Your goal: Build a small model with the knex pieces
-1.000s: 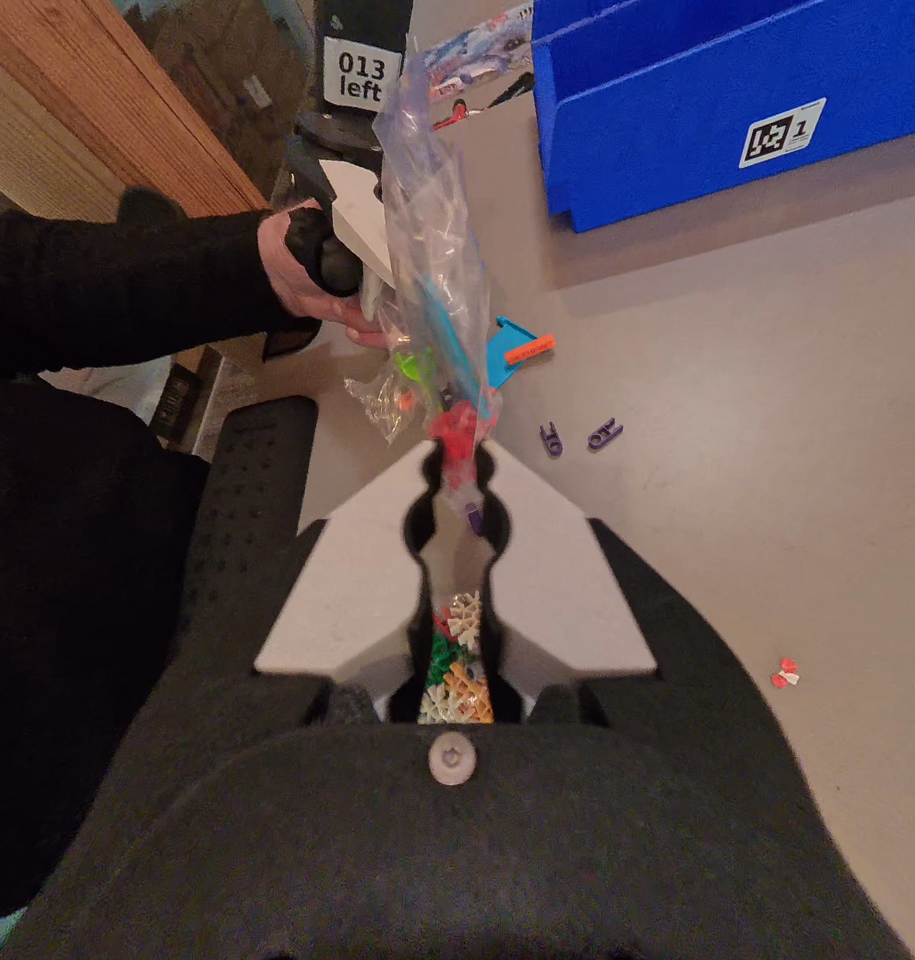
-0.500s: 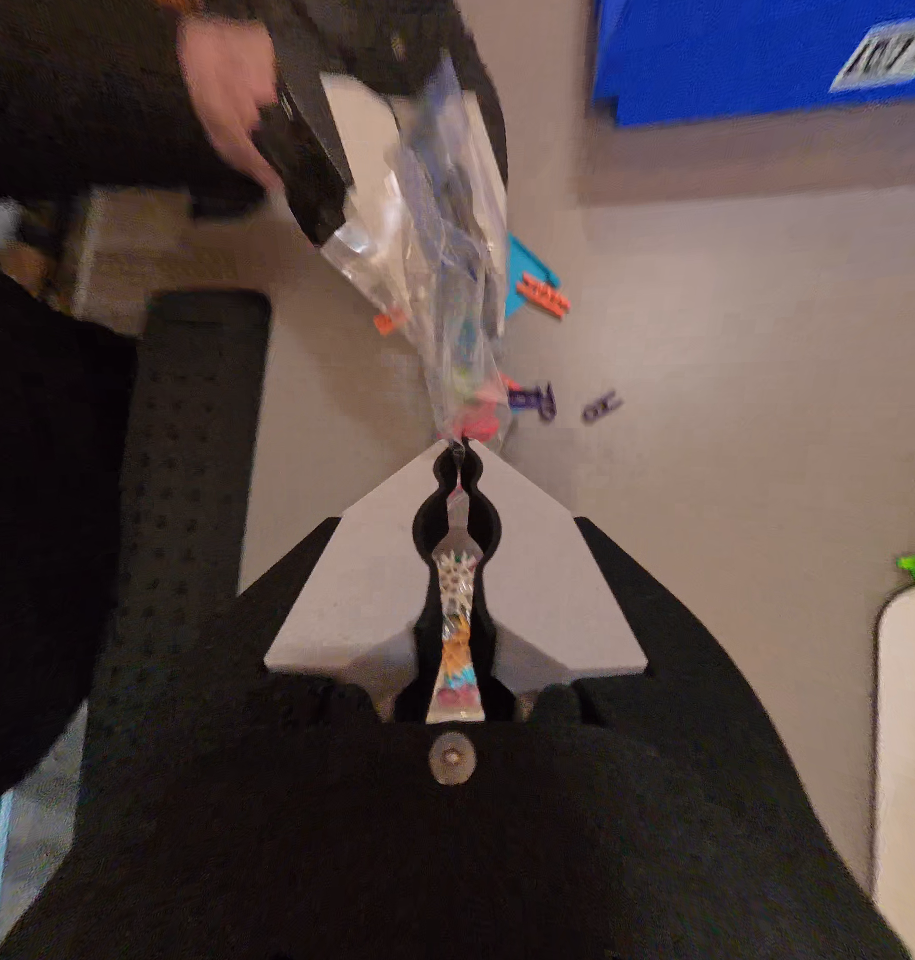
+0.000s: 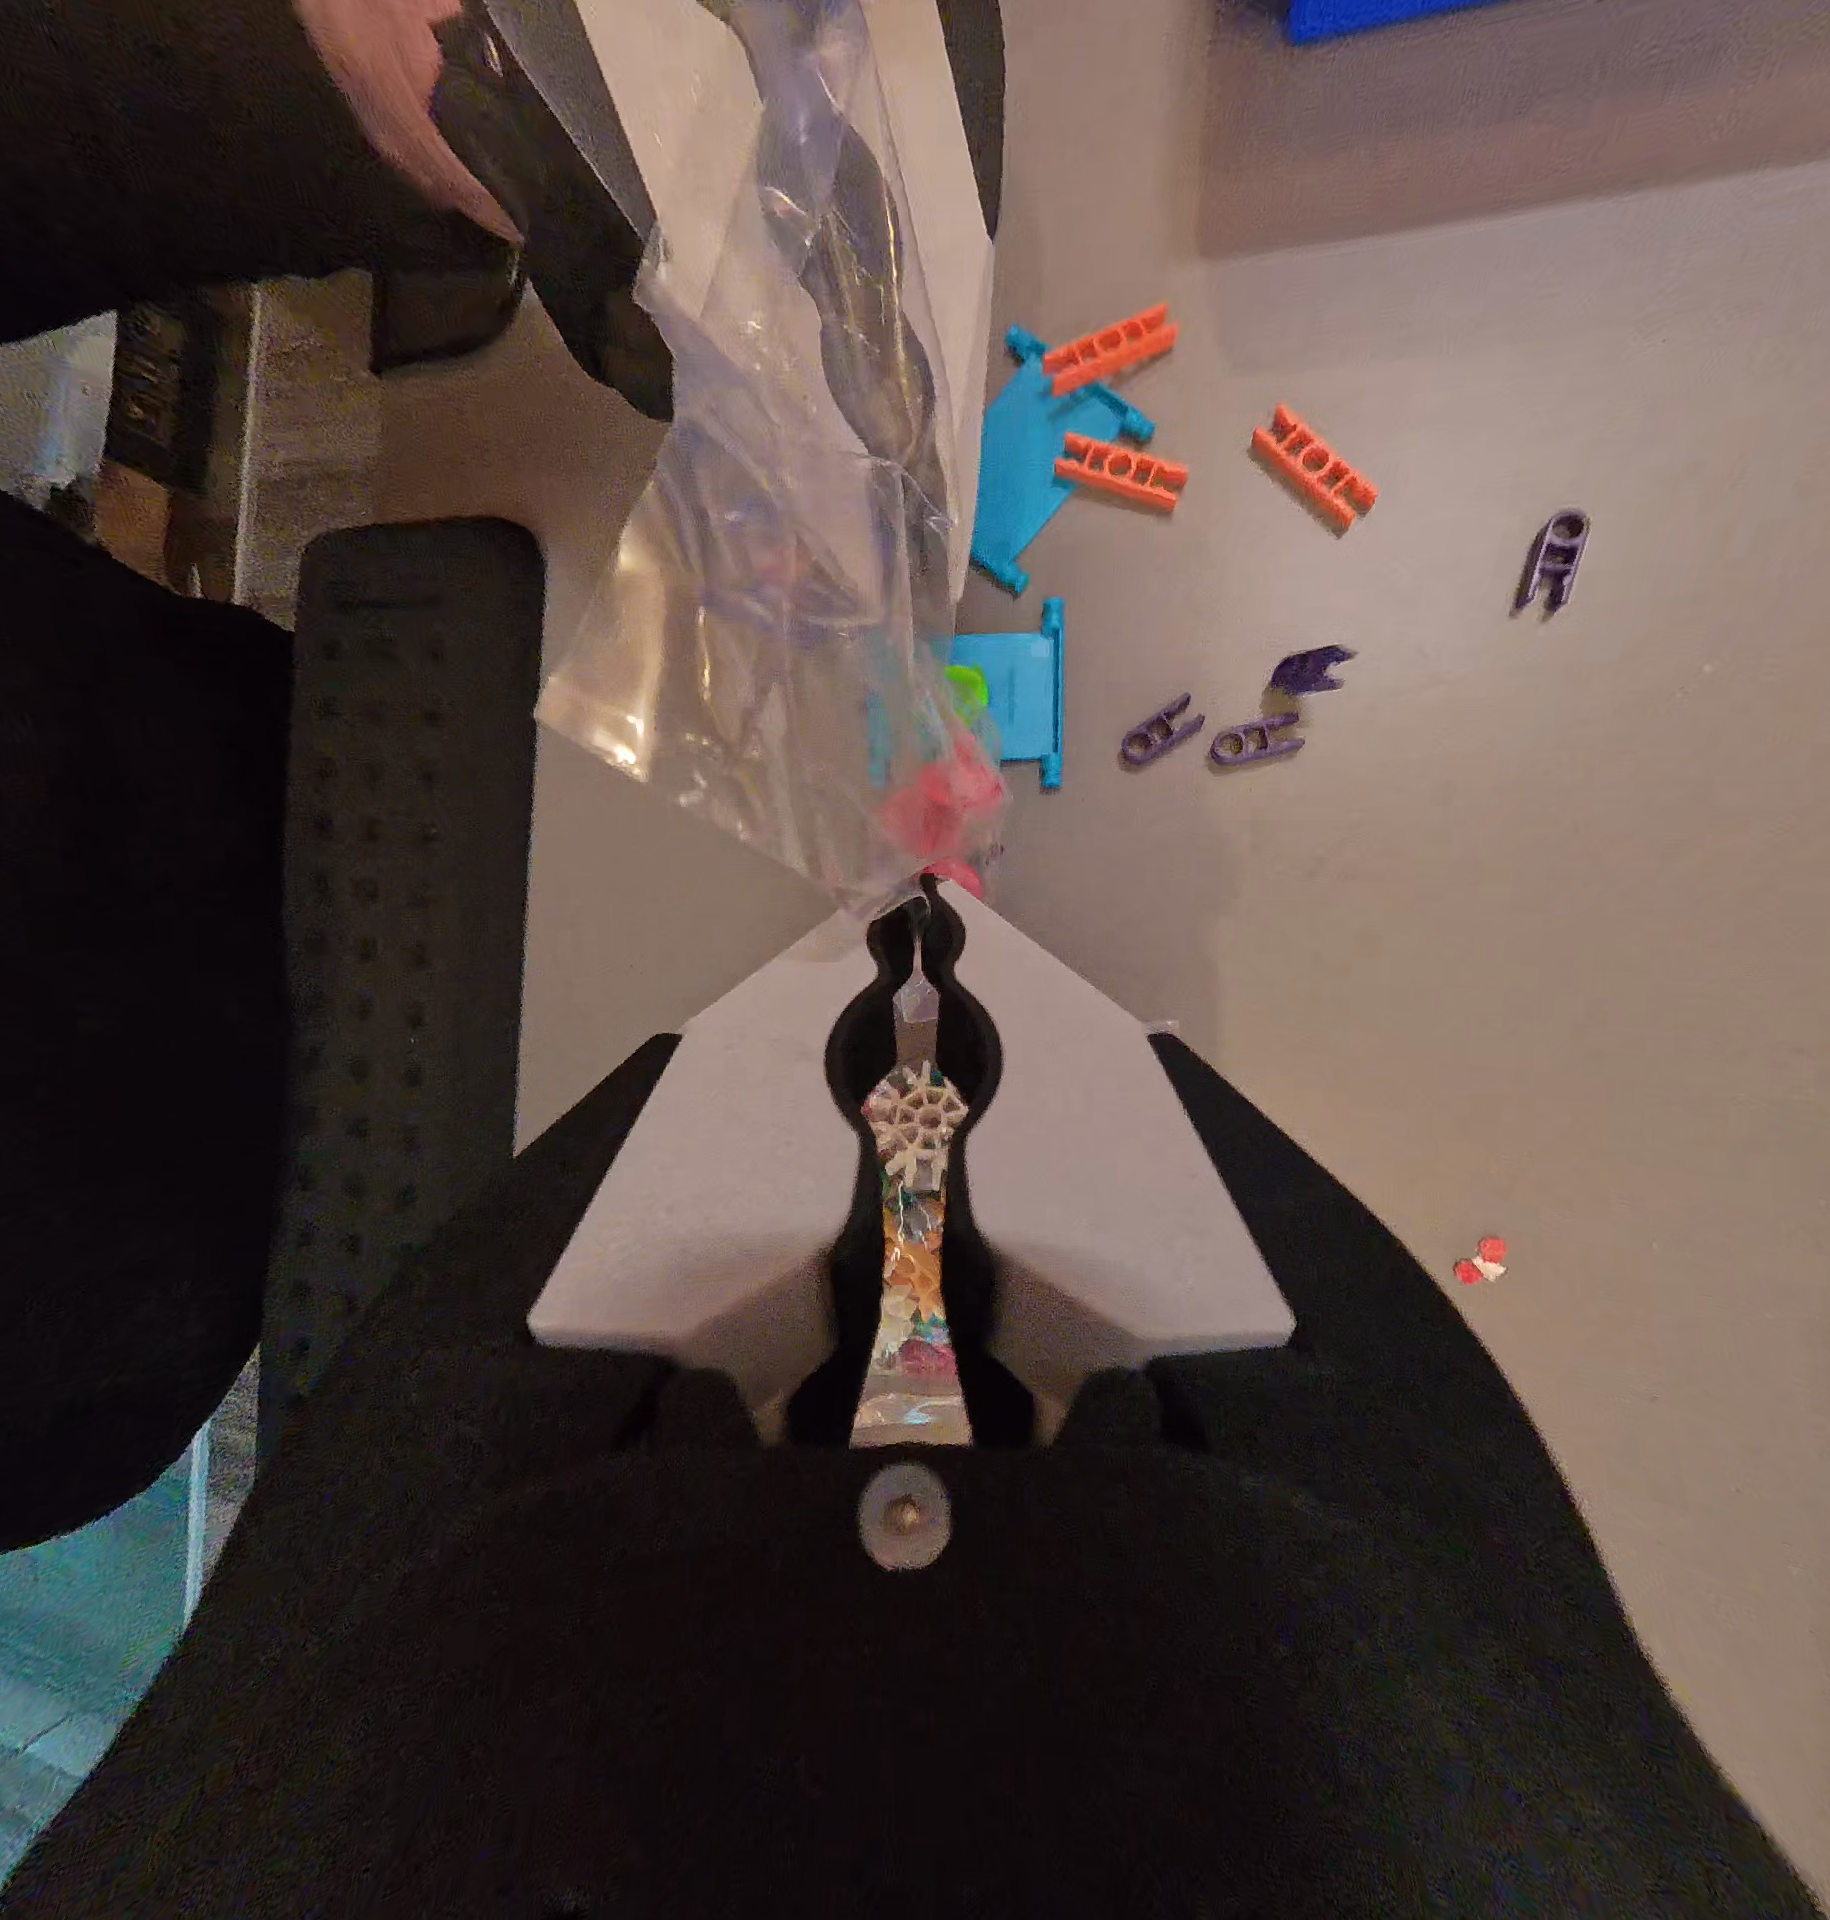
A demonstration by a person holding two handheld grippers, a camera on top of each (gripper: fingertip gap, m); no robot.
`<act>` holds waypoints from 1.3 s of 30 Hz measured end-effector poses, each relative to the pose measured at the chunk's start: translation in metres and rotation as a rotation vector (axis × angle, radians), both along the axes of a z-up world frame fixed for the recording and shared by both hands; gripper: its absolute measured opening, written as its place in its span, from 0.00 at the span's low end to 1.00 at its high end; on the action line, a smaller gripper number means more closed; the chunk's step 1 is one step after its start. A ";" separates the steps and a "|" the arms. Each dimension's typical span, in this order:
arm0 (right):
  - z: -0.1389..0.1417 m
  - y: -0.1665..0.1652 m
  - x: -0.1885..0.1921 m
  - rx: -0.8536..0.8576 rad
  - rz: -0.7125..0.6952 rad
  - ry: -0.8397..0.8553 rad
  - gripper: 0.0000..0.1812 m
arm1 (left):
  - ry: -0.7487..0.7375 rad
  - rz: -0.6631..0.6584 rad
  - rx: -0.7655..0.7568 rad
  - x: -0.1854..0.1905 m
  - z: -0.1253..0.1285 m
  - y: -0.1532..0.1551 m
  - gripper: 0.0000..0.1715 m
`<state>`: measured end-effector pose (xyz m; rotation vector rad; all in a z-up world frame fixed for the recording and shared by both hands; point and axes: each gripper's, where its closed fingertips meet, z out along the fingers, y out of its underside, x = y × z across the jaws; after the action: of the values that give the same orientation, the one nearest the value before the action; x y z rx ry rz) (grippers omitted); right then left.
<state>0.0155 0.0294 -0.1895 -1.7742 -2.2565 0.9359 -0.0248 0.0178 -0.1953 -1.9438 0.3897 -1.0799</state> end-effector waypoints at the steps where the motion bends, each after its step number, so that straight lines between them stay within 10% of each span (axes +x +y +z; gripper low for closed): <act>1: 0.007 0.000 -0.001 -0.022 -0.010 0.026 0.00 | 0.006 -0.008 -0.002 0.001 -0.001 0.000 0.00; 5: 0.007 -0.002 -0.003 -0.074 -0.027 0.028 0.01 | -0.040 -0.006 -0.007 0.001 0.003 0.002 0.00; 10: 0.004 0.007 0.006 -0.145 -0.122 0.068 0.25 | -0.154 -0.003 0.005 -0.003 0.017 0.000 0.00; 16: -0.003 0.005 -0.001 -0.095 -0.133 0.120 0.00 | -0.232 -0.022 -0.026 0.001 0.019 0.001 0.00; 33: 0.018 0.003 0.000 0.097 0.003 0.007 0.00 | -0.109 0.030 -0.042 -0.015 0.004 0.001 0.17; 39: 0.023 0.006 0.007 0.193 0.055 -0.077 0.00 | -0.122 0.034 -0.006 -0.023 0.009 -0.004 0.01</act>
<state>0.0224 0.0350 -0.1662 -1.7010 -2.3628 0.6422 -0.0481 0.0141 -0.1859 -1.8721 0.2860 -1.1726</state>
